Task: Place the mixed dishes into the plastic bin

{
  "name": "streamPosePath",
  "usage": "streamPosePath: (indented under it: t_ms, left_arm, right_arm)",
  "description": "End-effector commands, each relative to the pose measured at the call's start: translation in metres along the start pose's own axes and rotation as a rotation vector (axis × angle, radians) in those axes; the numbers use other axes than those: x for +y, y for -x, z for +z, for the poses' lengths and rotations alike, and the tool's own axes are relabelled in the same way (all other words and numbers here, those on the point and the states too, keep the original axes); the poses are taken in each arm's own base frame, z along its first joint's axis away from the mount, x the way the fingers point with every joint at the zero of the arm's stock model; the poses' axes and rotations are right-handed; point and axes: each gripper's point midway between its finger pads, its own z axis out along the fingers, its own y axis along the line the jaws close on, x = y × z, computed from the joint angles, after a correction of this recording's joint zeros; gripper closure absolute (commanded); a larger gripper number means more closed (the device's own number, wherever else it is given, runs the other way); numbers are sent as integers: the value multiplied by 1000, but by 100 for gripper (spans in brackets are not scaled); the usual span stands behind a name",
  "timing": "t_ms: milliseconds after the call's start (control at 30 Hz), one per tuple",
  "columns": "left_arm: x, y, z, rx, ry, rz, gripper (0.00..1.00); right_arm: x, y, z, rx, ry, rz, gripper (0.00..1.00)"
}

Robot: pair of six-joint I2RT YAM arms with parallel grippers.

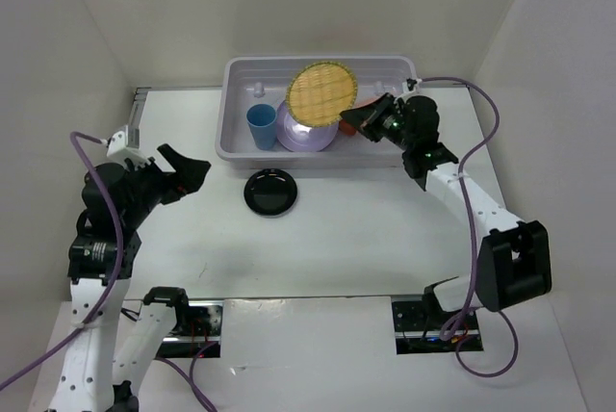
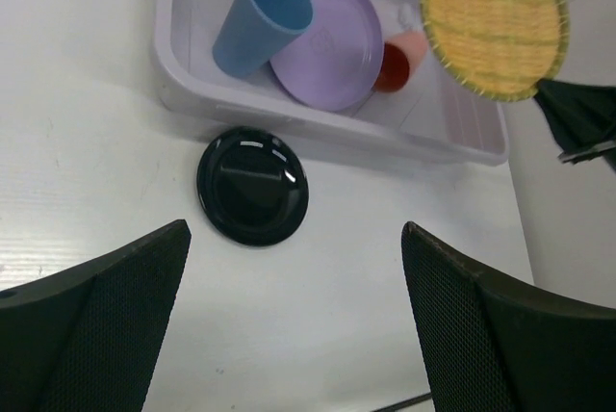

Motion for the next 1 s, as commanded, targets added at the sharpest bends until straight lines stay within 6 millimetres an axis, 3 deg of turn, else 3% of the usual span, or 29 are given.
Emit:
streamPosePath:
  t_ms: [0,100,300,467,600,767,967]
  left_arm:
    - [-2,-9,16,42,-47,-6,3]
    - [1,-15,23,68,-46,-12,3]
    - [12,-29,37,85,-48,-16,3]
    - [32,-66,53,164,-36,-47,3]
    - [40,-93,64,223,-60,-98,3]
    - [56,-138,92,395,-78,-163,3]
    - [65,-173,127,585,-76,-193,3]
  right_arm:
    - [8,21,-2,-1,48,-41,100]
    - [-17,35,11,1,20,-41,100]
    - [-85,23,61,99,-32,-30,100]
    - [-125,22,89,106,-94,-22,100]
    - [-141,24,102,107,-132,-20,100]
    - [-164,16,113,134,-198,-8,100]
    - [-182,18,123,144,-262,-18,99]
